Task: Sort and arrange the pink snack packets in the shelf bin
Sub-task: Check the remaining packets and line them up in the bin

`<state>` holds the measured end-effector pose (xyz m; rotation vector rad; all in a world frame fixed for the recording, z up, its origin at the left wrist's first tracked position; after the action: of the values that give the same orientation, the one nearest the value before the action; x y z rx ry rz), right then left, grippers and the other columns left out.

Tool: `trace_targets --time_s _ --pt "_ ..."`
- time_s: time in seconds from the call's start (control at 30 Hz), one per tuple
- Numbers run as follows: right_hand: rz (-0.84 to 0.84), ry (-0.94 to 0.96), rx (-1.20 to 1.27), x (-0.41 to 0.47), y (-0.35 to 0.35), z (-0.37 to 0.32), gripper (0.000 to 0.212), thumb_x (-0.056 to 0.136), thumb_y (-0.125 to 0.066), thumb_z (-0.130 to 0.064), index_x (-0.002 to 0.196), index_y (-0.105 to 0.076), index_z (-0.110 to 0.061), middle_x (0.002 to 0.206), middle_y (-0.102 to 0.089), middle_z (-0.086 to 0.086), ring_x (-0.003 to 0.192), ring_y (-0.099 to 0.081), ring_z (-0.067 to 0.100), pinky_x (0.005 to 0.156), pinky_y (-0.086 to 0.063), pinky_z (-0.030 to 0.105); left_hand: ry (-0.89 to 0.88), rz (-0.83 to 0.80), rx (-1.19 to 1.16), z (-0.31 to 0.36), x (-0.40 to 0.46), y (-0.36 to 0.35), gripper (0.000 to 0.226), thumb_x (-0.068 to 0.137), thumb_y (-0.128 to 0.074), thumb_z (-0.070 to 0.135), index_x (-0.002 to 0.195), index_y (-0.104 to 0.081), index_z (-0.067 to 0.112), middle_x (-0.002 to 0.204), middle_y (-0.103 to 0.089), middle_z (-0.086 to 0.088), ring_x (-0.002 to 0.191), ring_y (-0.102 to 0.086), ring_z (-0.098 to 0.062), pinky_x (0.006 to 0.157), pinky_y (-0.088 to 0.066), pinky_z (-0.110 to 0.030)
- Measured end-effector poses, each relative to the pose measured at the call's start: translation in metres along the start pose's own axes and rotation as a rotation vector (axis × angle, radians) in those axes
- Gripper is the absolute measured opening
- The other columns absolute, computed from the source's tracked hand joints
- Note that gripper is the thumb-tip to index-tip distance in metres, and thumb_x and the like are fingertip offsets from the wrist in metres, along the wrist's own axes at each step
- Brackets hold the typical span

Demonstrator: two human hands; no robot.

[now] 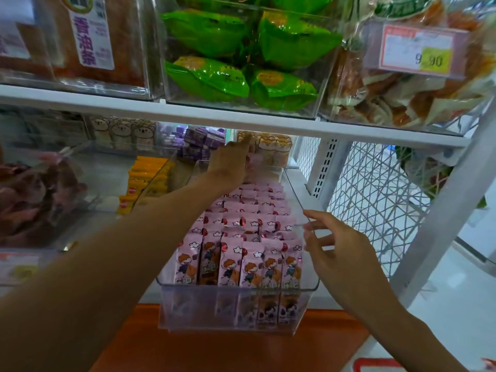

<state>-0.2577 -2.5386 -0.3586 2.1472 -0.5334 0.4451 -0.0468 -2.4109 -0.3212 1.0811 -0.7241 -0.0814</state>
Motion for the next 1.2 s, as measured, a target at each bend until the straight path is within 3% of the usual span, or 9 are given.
trace_targets --time_s 0.13,0.23,0.4,0.5,0.57,0.7,0.97,1.1,1.2 --pt "-0.011 0.008 0.002 0.0 -0.001 0.0 0.035 0.094 -0.048 -0.032 0.128 -0.054 -0.028 0.097 -0.055 -0.023 0.069 -0.059 -0.012 0.057 -0.045 0.001 -0.052 -0.17 0.228 -0.005 -0.004 -0.012 0.029 0.095 -0.054 0.037 0.1 -0.065 0.01 0.105 -0.067 -0.01 0.095 -0.063 -0.026 0.078 -0.046 -0.033" --pt "-0.014 0.024 -0.026 -0.001 -0.001 -0.002 0.036 0.094 -0.047 -0.034 0.129 -0.053 -0.029 0.099 -0.056 -0.022 0.068 -0.059 -0.012 0.056 -0.045 0.004 -0.078 -0.348 0.339 -0.01 -0.015 -0.02 0.038 0.101 -0.037 0.035 0.08 -0.052 0.007 0.099 -0.062 -0.013 0.081 -0.054 -0.021 0.078 -0.049 -0.036" --pt "-0.043 0.024 -0.048 -0.001 0.005 -0.003 0.037 0.094 -0.049 -0.036 0.13 -0.051 -0.031 0.096 -0.058 -0.022 0.072 -0.058 -0.009 0.06 -0.045 0.008 -0.026 -0.223 0.229 0.001 -0.035 0.023 0.033 0.101 -0.033 0.028 0.107 -0.061 0.01 0.107 -0.06 -0.01 0.099 -0.059 -0.026 0.083 -0.051 -0.039" --pt "-0.094 -0.012 -0.059 -0.004 0.008 -0.001 0.04 0.092 -0.054 -0.037 0.131 -0.048 -0.03 0.087 -0.054 -0.026 0.069 -0.06 -0.007 0.058 -0.042 0.01 -0.08 -0.064 0.185 -0.001 -0.085 0.062 0.043 0.095 -0.05 0.032 0.136 -0.045 0.02 0.131 -0.052 -0.005 0.113 -0.054 -0.024 0.084 -0.048 -0.037" --pt "-0.13 -0.033 -0.079 -0.006 0.009 -0.001 0.039 0.092 -0.056 -0.034 0.129 -0.049 -0.026 0.084 -0.057 -0.022 0.067 -0.062 -0.003 0.056 -0.041 0.014 -0.074 0.117 0.187 -0.008 -0.131 0.086 0.066 0.088 -0.061 0.036 0.144 -0.03 0.021 0.136 -0.047 -0.005 0.104 -0.056 -0.022 0.068 -0.045 -0.028" --pt "-0.122 -0.001 -0.193 -0.005 0.01 -0.01 0.029 0.091 -0.059 -0.022 0.12 -0.06 -0.017 0.08 -0.067 -0.009 0.059 -0.064 0.002 0.051 -0.04 0.013 0.2 0.051 0.061 -0.029 -0.175 0.09 0.05 0.091 -0.055 0.042 0.134 -0.037 0.025 0.127 -0.055 0.0 0.083 -0.049 -0.01 0.054 -0.033 -0.024" --pt "-0.107 -0.018 -0.23 -0.007 0.01 -0.025 0.028 0.089 -0.061 -0.017 0.117 -0.063 -0.014 0.07 -0.069 -0.005 0.057 -0.066 0.01 0.053 -0.042 0.012 0.264 0.119 -0.154 -0.039 -0.19 0.083 0.034 0.092 -0.058 0.031 0.125 -0.054 0.029 0.104 -0.067 0.011 0.066 -0.048 0.006 0.055 -0.036 -0.016" --pt "-0.1 0.03 -0.475 -0.001 0.013 -0.038 0.038 0.091 -0.059 -0.026 0.127 -0.052 -0.016 0.111 -0.067 0.002 0.092 -0.064 0.016 0.07 -0.041 0.017 0.356 0.124 -0.325 -0.047 -0.193 0.072 0.041 0.089 -0.06 0.04 0.128 -0.049 0.033 0.097 -0.058 0.02 0.068 -0.045 0.016 0.057 -0.031 -0.01" --pt "0.089 0.27 -0.482 0.017 0.013 -0.065 0.032 0.089 -0.061 -0.023 0.12 -0.058 -0.015 0.115 -0.063 0.006 0.108 -0.056 0.021 0.079 -0.037 0.023 0.38 0.115 -0.472 -0.052 -0.195 0.064 0.031 0.088 -0.059 0.044 0.117 -0.051 0.041 0.101 -0.062 0.021 0.079 -0.053 0.013 0.062 -0.039 -0.013"
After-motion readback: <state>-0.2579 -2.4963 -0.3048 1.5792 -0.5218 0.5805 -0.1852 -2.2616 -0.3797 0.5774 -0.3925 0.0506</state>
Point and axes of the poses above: each hand's wrist, its own x-axis towards the middle knuckle, its own y-axis out of the back of the hand, z = x × y, the point moved 4 cm from there along x, towards the middle knuckle
